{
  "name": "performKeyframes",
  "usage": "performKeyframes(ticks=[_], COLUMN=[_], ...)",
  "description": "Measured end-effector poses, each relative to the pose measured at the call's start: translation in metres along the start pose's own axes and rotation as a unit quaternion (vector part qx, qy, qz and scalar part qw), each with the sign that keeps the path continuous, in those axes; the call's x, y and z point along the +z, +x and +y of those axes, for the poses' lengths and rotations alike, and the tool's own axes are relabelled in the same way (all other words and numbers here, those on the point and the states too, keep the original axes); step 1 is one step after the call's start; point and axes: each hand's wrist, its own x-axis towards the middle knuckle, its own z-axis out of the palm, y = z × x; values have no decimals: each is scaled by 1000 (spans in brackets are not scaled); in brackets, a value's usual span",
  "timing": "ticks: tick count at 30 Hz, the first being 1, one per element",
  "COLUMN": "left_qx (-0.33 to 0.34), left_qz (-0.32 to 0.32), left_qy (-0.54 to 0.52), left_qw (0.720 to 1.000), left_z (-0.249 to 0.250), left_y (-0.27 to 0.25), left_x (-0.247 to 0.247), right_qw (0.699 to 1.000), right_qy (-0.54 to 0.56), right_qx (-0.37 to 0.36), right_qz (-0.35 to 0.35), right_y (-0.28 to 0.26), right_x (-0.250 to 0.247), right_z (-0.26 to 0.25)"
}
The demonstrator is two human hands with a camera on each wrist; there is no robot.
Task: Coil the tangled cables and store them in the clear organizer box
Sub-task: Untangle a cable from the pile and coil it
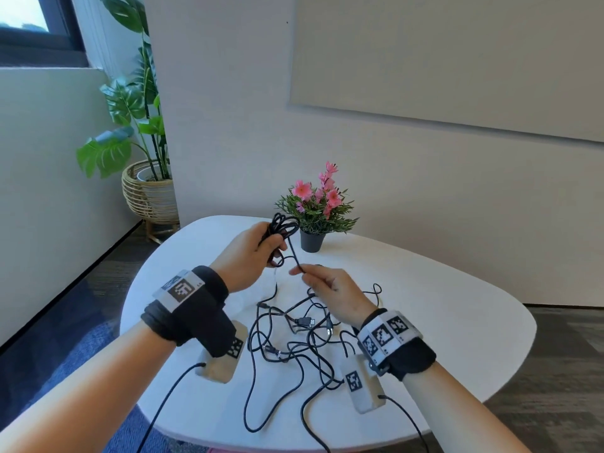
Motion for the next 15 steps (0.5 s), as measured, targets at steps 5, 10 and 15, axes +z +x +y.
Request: performKeyframes(ticks=[5,10,15], left_qx=[36,114,139], left_qz=[57,-92,-150], left_qy=[251,347,360], left_qw=[966,926,910], left_z=[-17,-31,-17], left_y=[10,4,0], left_x=[-3,13,21], right_qw=[929,850,911], right_qy=[-365,-493,-364], right_qx=[-35,-179,-188], right_qz=[-57,-47,-41], right_y=[-9,-5,12], right_x=[3,-4,-30], right_z=[-19,-53,-60])
